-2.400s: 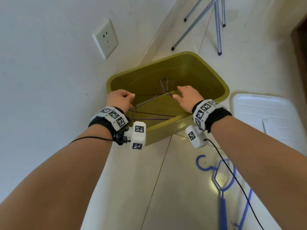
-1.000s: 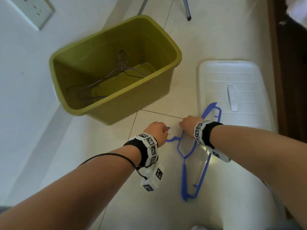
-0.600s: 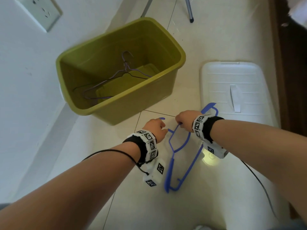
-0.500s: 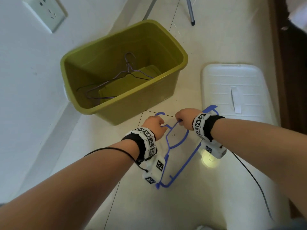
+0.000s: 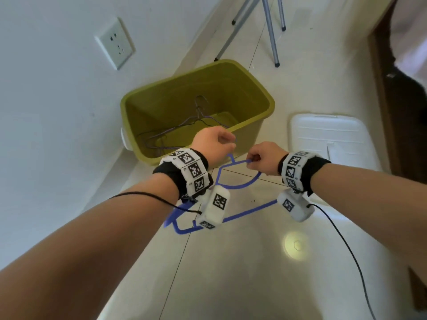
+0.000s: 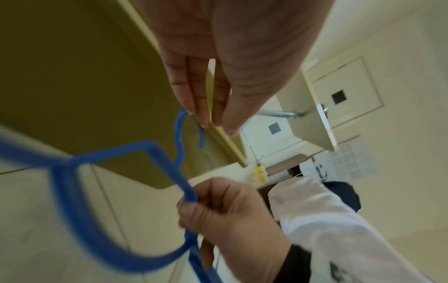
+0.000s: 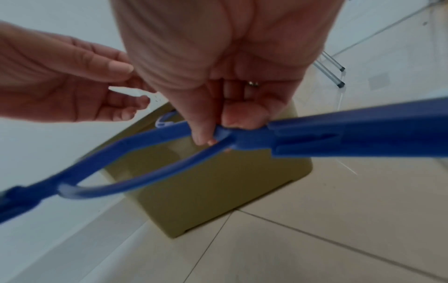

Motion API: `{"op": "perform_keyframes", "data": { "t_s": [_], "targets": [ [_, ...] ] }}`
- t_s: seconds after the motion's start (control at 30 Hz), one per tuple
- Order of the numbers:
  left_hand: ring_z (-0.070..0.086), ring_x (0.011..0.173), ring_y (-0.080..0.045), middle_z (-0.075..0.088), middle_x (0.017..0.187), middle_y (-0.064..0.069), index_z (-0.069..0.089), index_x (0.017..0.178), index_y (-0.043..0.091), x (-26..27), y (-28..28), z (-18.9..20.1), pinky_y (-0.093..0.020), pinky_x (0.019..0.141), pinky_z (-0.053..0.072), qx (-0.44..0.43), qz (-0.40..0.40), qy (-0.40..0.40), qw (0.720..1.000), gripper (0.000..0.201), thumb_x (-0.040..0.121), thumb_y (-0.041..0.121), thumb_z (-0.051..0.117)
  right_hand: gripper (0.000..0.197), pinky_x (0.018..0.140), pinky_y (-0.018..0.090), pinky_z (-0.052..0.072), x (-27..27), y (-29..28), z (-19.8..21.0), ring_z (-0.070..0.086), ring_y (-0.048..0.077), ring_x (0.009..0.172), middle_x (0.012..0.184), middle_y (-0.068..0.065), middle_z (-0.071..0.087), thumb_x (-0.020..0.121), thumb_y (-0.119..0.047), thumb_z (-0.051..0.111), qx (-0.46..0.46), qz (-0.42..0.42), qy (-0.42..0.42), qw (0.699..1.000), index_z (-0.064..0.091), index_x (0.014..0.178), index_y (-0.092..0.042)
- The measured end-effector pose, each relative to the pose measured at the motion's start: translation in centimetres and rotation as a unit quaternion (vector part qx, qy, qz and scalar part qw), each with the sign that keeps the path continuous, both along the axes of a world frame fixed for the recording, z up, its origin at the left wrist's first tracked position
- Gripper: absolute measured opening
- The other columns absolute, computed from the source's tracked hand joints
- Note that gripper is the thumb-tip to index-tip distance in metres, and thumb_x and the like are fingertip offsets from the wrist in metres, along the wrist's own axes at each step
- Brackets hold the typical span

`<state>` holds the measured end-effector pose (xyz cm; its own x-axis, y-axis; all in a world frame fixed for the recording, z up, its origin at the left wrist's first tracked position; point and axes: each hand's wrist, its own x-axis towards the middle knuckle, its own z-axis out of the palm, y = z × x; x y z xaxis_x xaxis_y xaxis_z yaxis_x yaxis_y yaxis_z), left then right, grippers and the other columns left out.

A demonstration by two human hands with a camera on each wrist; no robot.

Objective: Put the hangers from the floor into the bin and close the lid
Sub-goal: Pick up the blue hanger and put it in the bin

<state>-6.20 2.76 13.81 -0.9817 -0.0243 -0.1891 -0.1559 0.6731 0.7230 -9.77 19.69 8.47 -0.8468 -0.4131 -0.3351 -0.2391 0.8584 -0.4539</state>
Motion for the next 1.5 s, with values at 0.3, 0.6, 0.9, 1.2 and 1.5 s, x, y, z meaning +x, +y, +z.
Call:
{"op": "perform_keyframes", "data": {
  "t_s": [0.3, 0.6, 0.9, 1.2, 1.5],
  "targets": [
    [0.059, 0.092, -0.008, 0.065, 0.098, 0.005, 0.069, 0.108, 0.016, -0.9, -4.1, 4.0, -0.021, 0.086, 0.046, 0.065, 0.032, 0.032, 0.997, 0.024, 0.085, 0.023, 0.065, 0.008, 0.05, 0.019, 0.053, -0.8, 1.1, 3.8, 0.059, 0.013, 0.054, 0.069, 0.002, 0.063, 0.083, -0.011, 0.068, -0.02, -0.007, -0.107, 0.994, 0.064, 0.078, -0.016],
    [0.064, 0.078, -0.007, 0.067, 0.104, -0.001, 0.066, 0.094, 0.019, -2.1, -9.5, 7.2, -0.021, 0.08, 0.05, 0.203, 0.099, -0.031, 0.974, 0.016, 0.091, 0.031, 0.056, 0.003, 0.046, 0.015, 0.053, -3.6, -2.1, 9.4, 0.058, 0.001, 0.041, 0.063, 0.002, 0.061, 0.083, -0.009, 0.068, -0.205, -0.079, 0.035, 0.975, 0.067, 0.083, -0.011],
    [0.075, 0.085, -0.017, 0.079, 0.09, 0.002, 0.062, 0.111, 0.022, -1.3, -15.7, 9.5, -0.033, 0.075, 0.06, 0.365, 0.095, -0.062, 0.924, 0.055, 0.093, 0.059, 0.027, 0.029, 0.05, 0.02, 0.056, -6.2, -7.7, 13.0, 0.063, 0.008, 0.051, 0.065, -0.002, 0.057, 0.083, -0.014, 0.067, -0.366, -0.189, 0.196, 0.89, 0.054, 0.063, -0.029],
    [0.073, 0.097, -0.02, 0.076, 0.101, 0.001, 0.077, 0.09, 0.024, -0.6, -17.7, 7.9, -0.042, 0.079, 0.058, 0.504, 0.145, -0.017, 0.851, 0.076, 0.085, 0.073, 0.019, 0.023, 0.071, 0.04, 0.06, -8.4, -10.8, 9.2, 0.07, 0.029, 0.077, 0.07, -0.002, 0.06, 0.083, -0.022, 0.066, -0.367, -0.3, 0.22, 0.853, 0.053, 0.064, -0.027],
    [0.075, 0.079, -0.016, 0.069, 0.108, -0.004, 0.057, 0.127, 0.013, -1.6, -18.5, 4.5, -0.026, 0.068, 0.062, 0.289, 0.04, -0.074, 0.954, 0.047, 0.082, 0.001, 0.063, 0.016, 0.068, 0.026, 0.045, -8.7, -10.9, 4.2, 0.055, 0.019, 0.074, 0.092, 0.01, 0.07, 0.088, -0.021, 0.059, -0.199, -0.313, 0.2, 0.907, 0.068, 0.094, -0.009]
  ]
}}
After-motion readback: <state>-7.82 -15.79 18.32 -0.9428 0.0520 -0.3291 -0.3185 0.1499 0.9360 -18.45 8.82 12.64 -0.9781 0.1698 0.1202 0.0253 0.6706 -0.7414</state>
